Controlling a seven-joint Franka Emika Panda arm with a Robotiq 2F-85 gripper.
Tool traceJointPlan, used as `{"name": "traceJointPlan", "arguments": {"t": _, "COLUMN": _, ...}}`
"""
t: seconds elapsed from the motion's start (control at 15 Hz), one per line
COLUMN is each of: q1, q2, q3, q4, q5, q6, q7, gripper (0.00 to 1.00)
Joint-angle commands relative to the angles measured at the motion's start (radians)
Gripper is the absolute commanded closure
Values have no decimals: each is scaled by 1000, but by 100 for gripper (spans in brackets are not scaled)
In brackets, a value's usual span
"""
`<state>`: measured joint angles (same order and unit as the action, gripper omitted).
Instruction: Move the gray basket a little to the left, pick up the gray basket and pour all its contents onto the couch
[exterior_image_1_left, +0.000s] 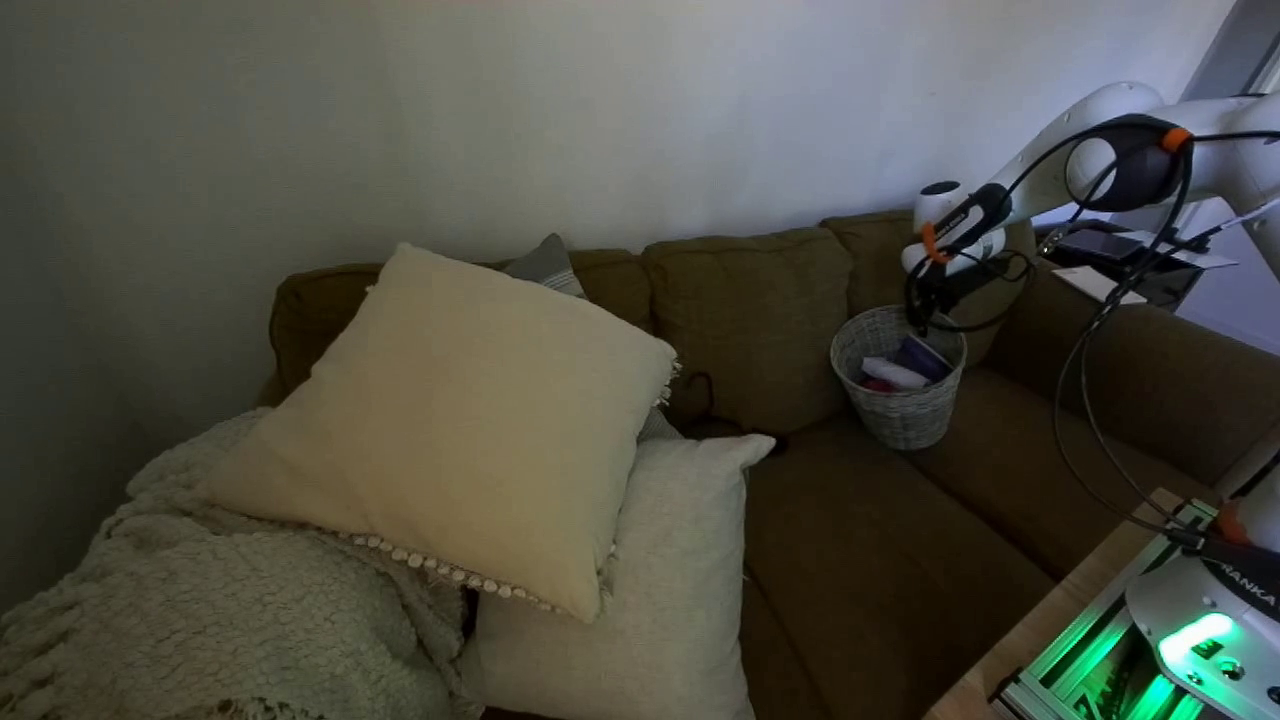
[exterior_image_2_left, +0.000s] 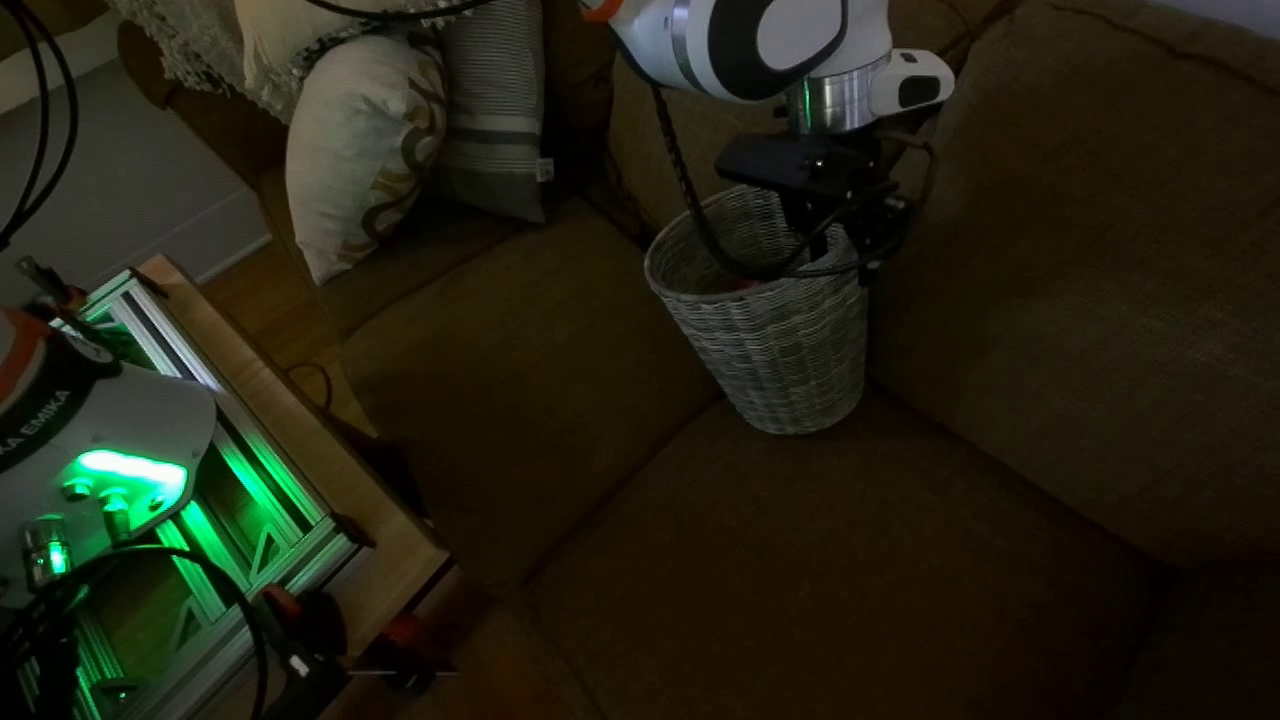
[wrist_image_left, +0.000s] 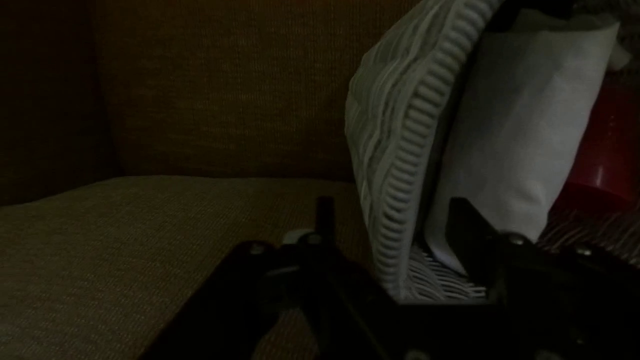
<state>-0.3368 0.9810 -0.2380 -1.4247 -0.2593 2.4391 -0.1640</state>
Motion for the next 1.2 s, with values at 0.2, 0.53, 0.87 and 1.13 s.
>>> {"name": "traceJointPlan", "arguments": {"t": 0.2, "q1": 41, "q2": 27, "q3": -54, "q4": -27, "q5": -2, "q6": 89, "q7": 106, "gripper": 92}}
{"name": "traceJointPlan", "arguments": {"t": 0.53, "q1": 45, "q2": -6, "q3": -52, "q4": -54, "q5": -3, "q6": 90, "q7": 82, "gripper": 96}}
{"name": "traceJointPlan", "arguments": {"t": 0.87, "q1": 32, "q2": -101, "q3": -51, "q4": -114, "q5": -10, "q6": 125, "q7": 25, "gripper": 96}}
{"name": "traceJointPlan", "arguments": {"t": 1.13, "q1": 45, "q2": -193, "q3": -113, "q4": -158, "q5": -39, "q6": 226, "q7": 42, "gripper": 96}}
